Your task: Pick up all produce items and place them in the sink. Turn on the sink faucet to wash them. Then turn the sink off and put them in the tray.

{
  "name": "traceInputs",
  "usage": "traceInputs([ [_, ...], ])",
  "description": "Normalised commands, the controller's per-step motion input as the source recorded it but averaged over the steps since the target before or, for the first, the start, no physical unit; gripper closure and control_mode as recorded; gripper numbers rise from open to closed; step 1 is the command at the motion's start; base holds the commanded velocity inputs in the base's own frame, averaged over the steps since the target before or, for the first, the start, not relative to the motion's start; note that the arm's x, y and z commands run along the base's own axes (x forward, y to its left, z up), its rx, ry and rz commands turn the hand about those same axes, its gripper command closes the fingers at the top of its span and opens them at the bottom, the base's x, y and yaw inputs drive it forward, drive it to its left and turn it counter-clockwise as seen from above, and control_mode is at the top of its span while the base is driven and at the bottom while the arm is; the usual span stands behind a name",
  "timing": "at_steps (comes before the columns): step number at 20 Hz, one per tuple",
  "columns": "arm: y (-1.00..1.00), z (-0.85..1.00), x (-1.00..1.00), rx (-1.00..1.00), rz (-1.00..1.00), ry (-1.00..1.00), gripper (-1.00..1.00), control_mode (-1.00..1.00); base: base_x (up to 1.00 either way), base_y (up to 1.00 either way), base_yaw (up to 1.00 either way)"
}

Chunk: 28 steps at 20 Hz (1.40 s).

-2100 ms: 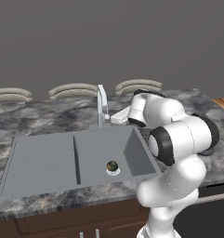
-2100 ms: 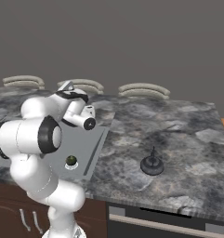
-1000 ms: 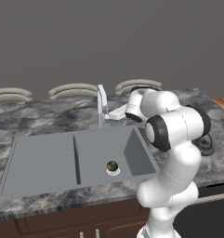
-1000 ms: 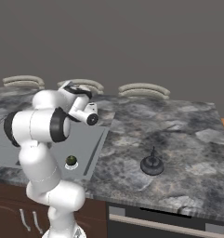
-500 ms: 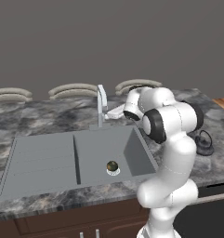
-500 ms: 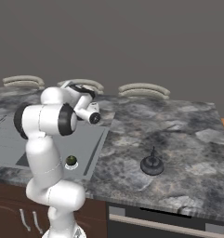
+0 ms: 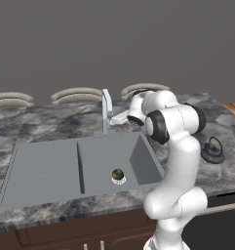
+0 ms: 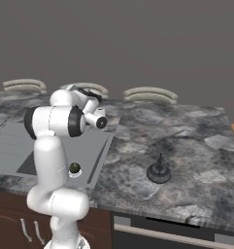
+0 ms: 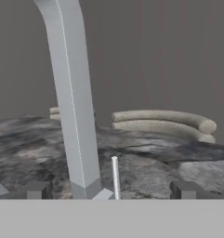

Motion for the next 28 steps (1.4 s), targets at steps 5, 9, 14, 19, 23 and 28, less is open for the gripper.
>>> traceInputs([
  [5,0.08,-0.16,0.27,0.0,0.0,0.03,-1.0,-1.0,0.0,0.0,0.0],
  [9,0.08,-0.13,0.14,0.0,0.0,0.01,-1.0,-1.0,0.0,0.0,0.0],
  [14,0.01,-0.04,0.01,0.0,0.0,0.0,-1.0,-1.0,0.0,0.0,0.0],
  [19,0.0,0.0,0.0,0.0,0.0,0.0,-1.0,-1.0,0.0,0.0,0.0],
  [23,0.13,-0.01,0.13,0.0,0.0,0.0,-1.0,-1.0,0.0,0.0,0.0],
  [28,0.13,-0.04,0.14,0.0,0.0,0.0,-1.0,-1.0,0.0,0.0,0.0],
])
